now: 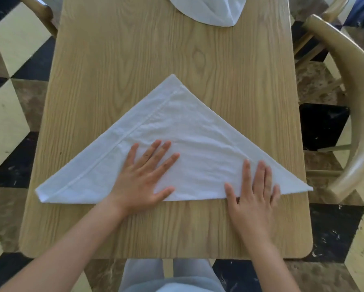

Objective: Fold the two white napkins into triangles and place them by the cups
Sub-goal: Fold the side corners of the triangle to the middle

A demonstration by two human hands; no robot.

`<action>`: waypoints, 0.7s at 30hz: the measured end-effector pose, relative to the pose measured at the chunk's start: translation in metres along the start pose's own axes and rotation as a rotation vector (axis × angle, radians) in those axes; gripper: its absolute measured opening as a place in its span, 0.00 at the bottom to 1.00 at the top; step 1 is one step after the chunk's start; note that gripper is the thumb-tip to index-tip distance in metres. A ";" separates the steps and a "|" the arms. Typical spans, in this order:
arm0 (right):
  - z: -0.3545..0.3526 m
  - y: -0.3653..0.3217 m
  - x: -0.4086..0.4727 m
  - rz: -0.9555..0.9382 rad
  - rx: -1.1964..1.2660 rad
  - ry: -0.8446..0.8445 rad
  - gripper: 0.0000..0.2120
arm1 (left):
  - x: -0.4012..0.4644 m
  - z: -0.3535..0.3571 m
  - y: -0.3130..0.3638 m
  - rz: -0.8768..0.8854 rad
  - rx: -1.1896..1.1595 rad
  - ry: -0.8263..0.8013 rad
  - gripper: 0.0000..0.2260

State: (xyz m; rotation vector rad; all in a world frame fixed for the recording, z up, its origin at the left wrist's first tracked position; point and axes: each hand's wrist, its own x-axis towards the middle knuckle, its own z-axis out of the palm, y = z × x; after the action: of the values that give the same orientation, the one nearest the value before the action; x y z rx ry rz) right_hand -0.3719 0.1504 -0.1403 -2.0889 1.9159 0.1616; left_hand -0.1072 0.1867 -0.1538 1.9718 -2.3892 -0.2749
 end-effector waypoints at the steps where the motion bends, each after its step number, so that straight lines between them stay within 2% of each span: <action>1: 0.002 -0.001 -0.008 0.027 -0.009 -0.003 0.33 | -0.004 -0.001 -0.008 0.011 0.006 -0.009 0.31; 5: -0.004 -0.008 -0.014 0.097 -0.083 -0.044 0.33 | -0.032 -0.006 -0.045 -0.096 0.011 -0.054 0.29; 8: -0.026 -0.028 0.002 0.055 0.050 0.102 0.26 | -0.063 -0.011 -0.066 -0.304 -0.061 -0.003 0.28; 11: -0.041 -0.069 0.029 -0.213 0.225 0.354 0.21 | -0.072 -0.018 -0.071 -0.576 -0.197 0.211 0.27; 13: -0.042 -0.109 0.054 -0.452 0.274 0.412 0.20 | -0.062 -0.023 -0.070 -0.683 -0.225 0.315 0.27; 14: -0.042 -0.129 0.067 -0.551 0.265 0.395 0.21 | -0.055 -0.026 -0.069 -0.702 -0.225 0.337 0.27; 16: -0.036 -0.161 0.091 -0.682 0.172 0.251 0.23 | -0.043 -0.028 -0.065 -0.710 -0.229 0.340 0.27; 19: -0.018 -0.177 0.120 -0.759 -0.031 0.028 0.26 | -0.038 -0.020 -0.060 -0.686 -0.186 0.250 0.28; 21: -0.007 -0.173 0.129 -0.774 -0.102 -0.014 0.26 | -0.044 -0.012 -0.061 -0.716 -0.171 0.204 0.29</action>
State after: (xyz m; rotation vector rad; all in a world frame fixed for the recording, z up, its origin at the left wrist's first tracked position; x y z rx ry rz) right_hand -0.1890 0.0359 -0.1451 -2.7079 0.9846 0.0971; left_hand -0.0380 0.2169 -0.1472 2.5350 -1.4151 -0.2604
